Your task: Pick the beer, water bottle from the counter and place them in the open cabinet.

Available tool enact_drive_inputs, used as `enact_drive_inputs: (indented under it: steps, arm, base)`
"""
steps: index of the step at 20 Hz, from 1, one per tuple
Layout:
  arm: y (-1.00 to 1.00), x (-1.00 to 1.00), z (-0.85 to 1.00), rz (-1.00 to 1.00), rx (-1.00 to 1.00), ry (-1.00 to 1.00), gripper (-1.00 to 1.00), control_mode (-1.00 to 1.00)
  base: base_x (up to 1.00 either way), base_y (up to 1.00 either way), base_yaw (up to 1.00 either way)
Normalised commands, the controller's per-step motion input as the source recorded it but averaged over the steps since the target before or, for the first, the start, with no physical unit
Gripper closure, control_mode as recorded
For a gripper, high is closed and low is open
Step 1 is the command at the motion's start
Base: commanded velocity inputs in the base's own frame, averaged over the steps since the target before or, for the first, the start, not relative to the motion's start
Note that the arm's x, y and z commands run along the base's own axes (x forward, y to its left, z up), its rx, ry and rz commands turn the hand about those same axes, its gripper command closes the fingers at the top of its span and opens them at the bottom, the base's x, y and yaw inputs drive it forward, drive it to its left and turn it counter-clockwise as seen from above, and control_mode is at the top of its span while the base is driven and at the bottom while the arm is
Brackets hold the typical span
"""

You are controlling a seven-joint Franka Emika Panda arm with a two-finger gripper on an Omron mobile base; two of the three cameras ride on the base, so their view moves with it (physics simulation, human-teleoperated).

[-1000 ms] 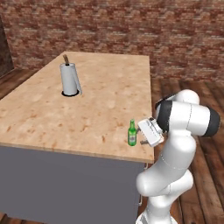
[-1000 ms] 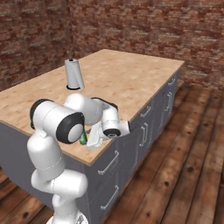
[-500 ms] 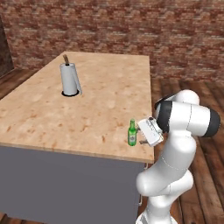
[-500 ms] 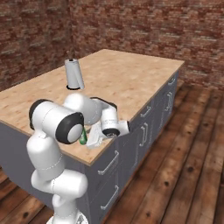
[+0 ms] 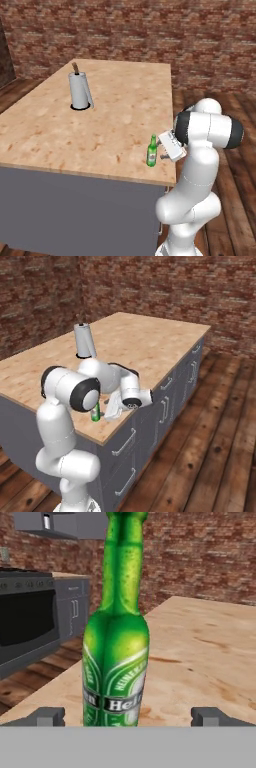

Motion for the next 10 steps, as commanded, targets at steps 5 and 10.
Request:
enact_drive_inputs:
  steps: [5,10]
  arm:
    - [0.0,0.07,-0.06,0.0,0.0,0.09,-1.0,-1.0]
    - [0.0,-0.08,-0.13,0.0,0.0,0.13,-1.0,-1.0]
  base:
    - [0.0,0.0,0.0]
    - [0.0,0.0,0.0]
